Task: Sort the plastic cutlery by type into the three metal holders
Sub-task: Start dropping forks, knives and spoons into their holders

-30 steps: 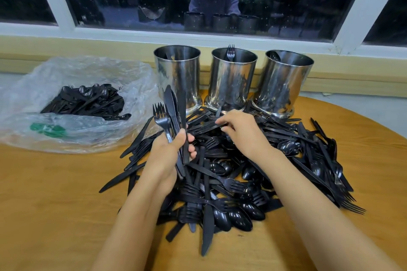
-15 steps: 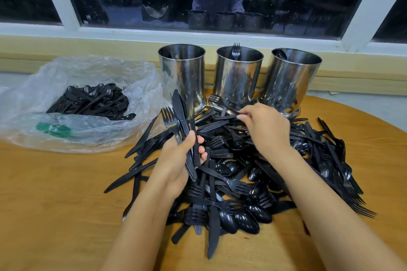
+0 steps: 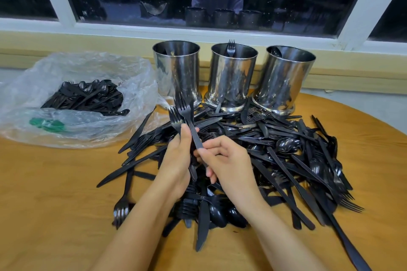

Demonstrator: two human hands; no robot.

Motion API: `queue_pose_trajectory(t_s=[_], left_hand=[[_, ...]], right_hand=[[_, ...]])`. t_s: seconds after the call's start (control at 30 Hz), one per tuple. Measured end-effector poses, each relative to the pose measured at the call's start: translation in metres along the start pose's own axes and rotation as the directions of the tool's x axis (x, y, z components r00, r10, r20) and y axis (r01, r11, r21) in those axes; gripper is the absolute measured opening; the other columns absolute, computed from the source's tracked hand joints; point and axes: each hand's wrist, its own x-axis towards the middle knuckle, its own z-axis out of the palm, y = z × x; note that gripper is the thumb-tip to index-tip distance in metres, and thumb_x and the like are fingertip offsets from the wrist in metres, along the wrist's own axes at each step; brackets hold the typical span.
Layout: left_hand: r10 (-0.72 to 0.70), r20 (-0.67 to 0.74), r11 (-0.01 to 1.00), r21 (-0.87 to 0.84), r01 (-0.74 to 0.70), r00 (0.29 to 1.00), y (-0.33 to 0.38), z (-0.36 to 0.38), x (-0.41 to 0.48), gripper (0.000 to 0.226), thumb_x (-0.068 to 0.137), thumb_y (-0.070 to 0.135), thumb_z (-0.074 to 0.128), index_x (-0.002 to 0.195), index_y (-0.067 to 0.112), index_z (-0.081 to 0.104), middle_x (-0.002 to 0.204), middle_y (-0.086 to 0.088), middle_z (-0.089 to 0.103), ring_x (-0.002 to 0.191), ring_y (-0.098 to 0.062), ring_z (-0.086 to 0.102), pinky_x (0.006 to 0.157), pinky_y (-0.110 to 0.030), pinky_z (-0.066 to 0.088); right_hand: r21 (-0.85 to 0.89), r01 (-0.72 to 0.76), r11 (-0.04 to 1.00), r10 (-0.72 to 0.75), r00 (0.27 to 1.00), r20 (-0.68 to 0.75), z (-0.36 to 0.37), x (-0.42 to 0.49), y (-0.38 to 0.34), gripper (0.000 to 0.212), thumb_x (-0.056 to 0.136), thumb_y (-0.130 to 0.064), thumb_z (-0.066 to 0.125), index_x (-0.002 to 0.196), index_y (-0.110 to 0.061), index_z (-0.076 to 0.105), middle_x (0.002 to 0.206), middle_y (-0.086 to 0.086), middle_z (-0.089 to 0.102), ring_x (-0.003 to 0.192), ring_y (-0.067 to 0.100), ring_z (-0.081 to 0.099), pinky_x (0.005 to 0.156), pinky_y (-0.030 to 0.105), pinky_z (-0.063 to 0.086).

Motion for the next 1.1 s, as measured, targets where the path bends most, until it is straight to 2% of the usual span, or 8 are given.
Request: queue_pose_trajectory(t_s=[0.07,0.13,0.3,0.43,0.6,0.73,0.93,1.1], left_hand=[[0.016,-0.013,1.0,-0.005,-0.016,1.0,0.0,0.0,0.0,0.062,0.075,0.07,0.036,0.108,0.026,0.064,0.116,-0.012,0.062,0.11,-0.032,0.06,0.106,-0.058,0.039],[0.059,-0.018,0.998,-0.034,-0.059,0.998,-0.001,0.001,0.001,0.065,0.073,0.072,0.038,0.11,0.026,0.064,0.111,-0.011,0.063,0.123,-0.034,0.055,0.111,-0.057,0.036],[0.137,-0.002,0.99,0.009,-0.137,0.991,-0.003,-0.005,0.006,0.036,0.091,0.052,0.056,0.087,0.016,0.058,0.078,0.0,0.047,0.083,-0.022,0.047,0.087,-0.039,0.042],[0.116,-0.024,0.984,-0.132,-0.118,0.993,-0.001,-0.006,0.009,0.018,0.105,0.019,0.042,0.108,0.014,0.058,0.072,0.0,0.046,0.059,-0.01,0.042,0.052,-0.021,0.042],[0.073,0.011,0.967,-0.246,-0.068,0.997,0.001,-0.006,0.009,0.018,0.106,0.018,0.039,0.11,0.011,0.055,0.072,-0.001,0.045,0.057,-0.011,0.041,0.05,-0.02,0.042],[0.062,0.026,0.97,-0.238,-0.054,0.998,0.001,-0.006,0.007,0.018,0.105,0.019,0.04,0.112,0.011,0.054,0.073,0.0,0.045,0.055,-0.011,0.041,0.05,-0.021,0.041],[0.048,0.022,0.971,-0.234,-0.041,0.999,0.003,-0.006,0.006,0.018,0.105,0.019,0.041,0.114,0.011,0.054,0.071,0.0,0.046,0.055,-0.01,0.041,0.051,-0.021,0.041],[0.032,0.016,0.97,-0.24,-0.027,0.999,0.003,-0.005,0.006,0.017,0.105,0.018,0.041,0.113,0.011,0.055,0.071,0.0,0.046,0.055,-0.01,0.041,0.051,-0.021,0.041]], right_hand=[[-0.039,0.037,0.999,-0.036,0.999,0.009,0.002,-0.001,0.003,0.005,0.09,-0.012,0.067,0.085,-0.011,0.065,0.068,0.0,0.064,0.049,0.009,0.053,0.045,0.024,0.045],[-0.072,0.074,0.995,-0.073,0.997,0.012,0.002,-0.002,0.005,0.005,0.09,-0.012,0.067,0.086,-0.01,0.066,0.066,0.001,0.061,0.049,0.008,0.052,0.044,0.025,0.044],[-0.115,0.122,0.986,-0.116,0.992,0.057,-0.003,0.0,0.003,0.008,0.087,-0.011,0.071,0.094,-0.011,0.075,0.06,-0.009,0.059,0.045,0.005,0.052,0.05,0.018,0.047],[-0.143,0.122,0.982,-0.123,0.992,-0.004,-0.022,0.011,0.003,0.013,0.085,-0.008,0.071,0.086,-0.021,0.075,0.071,-0.007,0.066,0.052,0.007,0.059,0.053,0.018,0.05],[-0.543,0.076,0.836,-0.186,0.971,-0.15,-0.058,0.043,0.018,0.011,0.09,-0.015,0.067,0.098,-0.014,0.074,0.078,-0.009,0.063,0.066,0.001,0.056,0.068,0.009,0.046],[-0.734,0.019,0.679,-0.185,0.972,-0.146,-0.062,0.069,0.023,0.022,0.095,-0.029,0.06,0.106,-0.012,0.07,0.097,0.003,0.064,0.085,0.012,0.055,0.08,0.027,0.046],[-0.943,-0.101,0.317,-0.022,0.993,-0.113,-0.051,0.087,0.014,0.04,0.095,-0.048,0.053,0.112,-0.013,0.065,0.11,0.007,0.064,0.109,0.028,0.055,0.071,0.034,0.046],[-0.948,-0.093,0.306,-0.032,0.994,-0.108,-0.054,0.088,0.015,0.032,0.096,-0.042,0.056,0.114,-0.018,0.067,0.104,0.002,0.069,0.103,0.025,0.061,0.068,0.031,0.044]])
